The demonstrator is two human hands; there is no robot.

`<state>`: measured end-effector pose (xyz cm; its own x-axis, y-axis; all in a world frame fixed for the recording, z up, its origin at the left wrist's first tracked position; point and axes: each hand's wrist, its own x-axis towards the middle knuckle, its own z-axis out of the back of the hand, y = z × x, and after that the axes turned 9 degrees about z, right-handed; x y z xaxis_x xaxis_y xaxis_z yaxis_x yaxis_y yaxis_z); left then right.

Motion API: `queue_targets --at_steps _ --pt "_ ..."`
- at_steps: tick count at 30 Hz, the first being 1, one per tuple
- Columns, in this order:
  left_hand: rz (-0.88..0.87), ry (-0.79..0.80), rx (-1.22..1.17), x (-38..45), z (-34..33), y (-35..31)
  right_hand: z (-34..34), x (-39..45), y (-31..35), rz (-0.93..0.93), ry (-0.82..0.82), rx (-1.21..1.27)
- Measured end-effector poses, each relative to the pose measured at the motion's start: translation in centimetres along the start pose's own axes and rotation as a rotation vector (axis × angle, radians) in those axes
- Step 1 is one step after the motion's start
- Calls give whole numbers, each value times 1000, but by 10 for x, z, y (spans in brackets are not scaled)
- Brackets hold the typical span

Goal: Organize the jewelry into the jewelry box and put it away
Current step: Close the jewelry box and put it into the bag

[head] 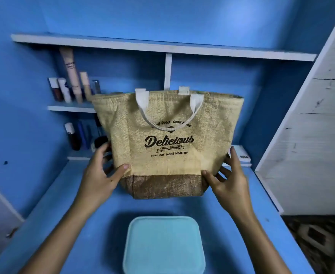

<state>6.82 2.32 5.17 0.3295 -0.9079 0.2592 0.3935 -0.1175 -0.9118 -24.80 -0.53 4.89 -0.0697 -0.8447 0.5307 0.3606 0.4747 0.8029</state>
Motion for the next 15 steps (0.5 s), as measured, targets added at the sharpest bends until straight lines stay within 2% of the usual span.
queue_targets --at_steps 7,15 --pt "104 66 -11 -7 -20 47 -15 -25 -51 -132 57 -64" --pt "101 22 5 -17 -28 68 -20 -36 -65 -152 61 -112"
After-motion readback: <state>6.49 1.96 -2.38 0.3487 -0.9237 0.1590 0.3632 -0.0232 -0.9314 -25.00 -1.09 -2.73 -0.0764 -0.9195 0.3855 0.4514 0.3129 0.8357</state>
